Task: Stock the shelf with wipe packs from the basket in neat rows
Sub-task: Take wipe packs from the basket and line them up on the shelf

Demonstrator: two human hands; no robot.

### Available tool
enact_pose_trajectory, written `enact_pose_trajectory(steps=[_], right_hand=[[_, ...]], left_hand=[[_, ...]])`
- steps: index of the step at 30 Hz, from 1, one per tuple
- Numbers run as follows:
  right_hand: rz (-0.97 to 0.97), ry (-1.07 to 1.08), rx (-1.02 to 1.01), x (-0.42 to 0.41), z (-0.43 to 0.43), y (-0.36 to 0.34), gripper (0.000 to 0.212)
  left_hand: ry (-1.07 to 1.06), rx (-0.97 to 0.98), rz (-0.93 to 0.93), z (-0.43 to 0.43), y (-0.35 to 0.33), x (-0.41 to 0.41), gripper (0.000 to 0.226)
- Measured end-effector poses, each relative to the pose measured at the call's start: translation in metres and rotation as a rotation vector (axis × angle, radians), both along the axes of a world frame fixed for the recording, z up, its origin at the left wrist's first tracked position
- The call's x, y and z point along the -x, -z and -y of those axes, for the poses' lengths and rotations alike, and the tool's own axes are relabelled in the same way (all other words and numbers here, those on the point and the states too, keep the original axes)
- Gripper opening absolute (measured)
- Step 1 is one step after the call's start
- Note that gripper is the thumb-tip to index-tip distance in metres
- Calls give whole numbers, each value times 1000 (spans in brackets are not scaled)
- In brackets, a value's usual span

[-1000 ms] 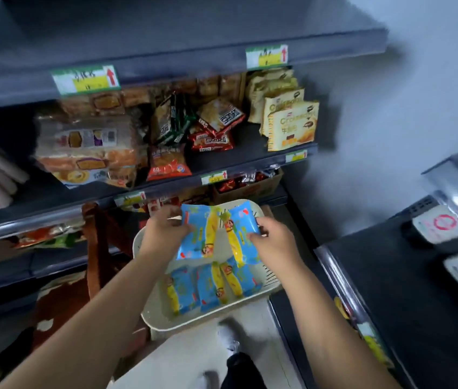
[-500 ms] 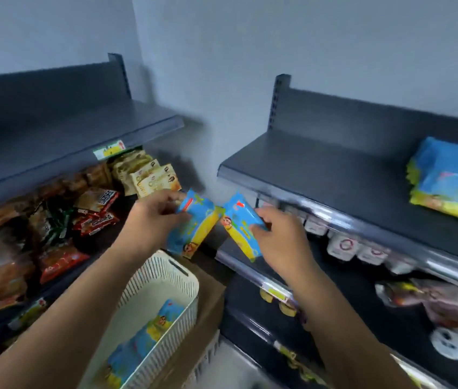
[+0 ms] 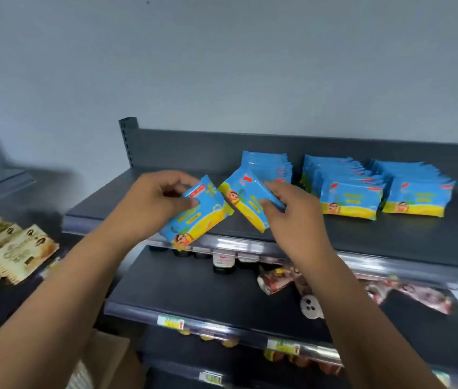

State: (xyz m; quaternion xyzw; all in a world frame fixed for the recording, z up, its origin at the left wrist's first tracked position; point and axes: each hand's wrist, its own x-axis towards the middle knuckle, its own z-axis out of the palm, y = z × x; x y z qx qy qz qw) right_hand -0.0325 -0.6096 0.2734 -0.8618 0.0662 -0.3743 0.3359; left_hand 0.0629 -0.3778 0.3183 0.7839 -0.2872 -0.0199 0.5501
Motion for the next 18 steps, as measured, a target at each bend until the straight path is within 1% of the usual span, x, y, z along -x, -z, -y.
enact_pose_trajectory(steps=[3,6,10,12,15,18], right_hand=[[25,35,96,24,67,-9,34],[16,69,145,48,135,-17,31],[-30,126,148,78,217,-25,30],[-34,142,130,90,251,-27,31],[-11,181,97,107,294,-30,33],[56,225,78,122,327,-30,31]], left_hand=[[68,-17,55,77,-2,17,34],[121,-18,92,150,0,36,44],[185,-30,94,239,7,62,32],[179,-24,120,280,8,74,32],[223,-69,198,334,7,95,36],[292,-196,349,385,5,112,29]])
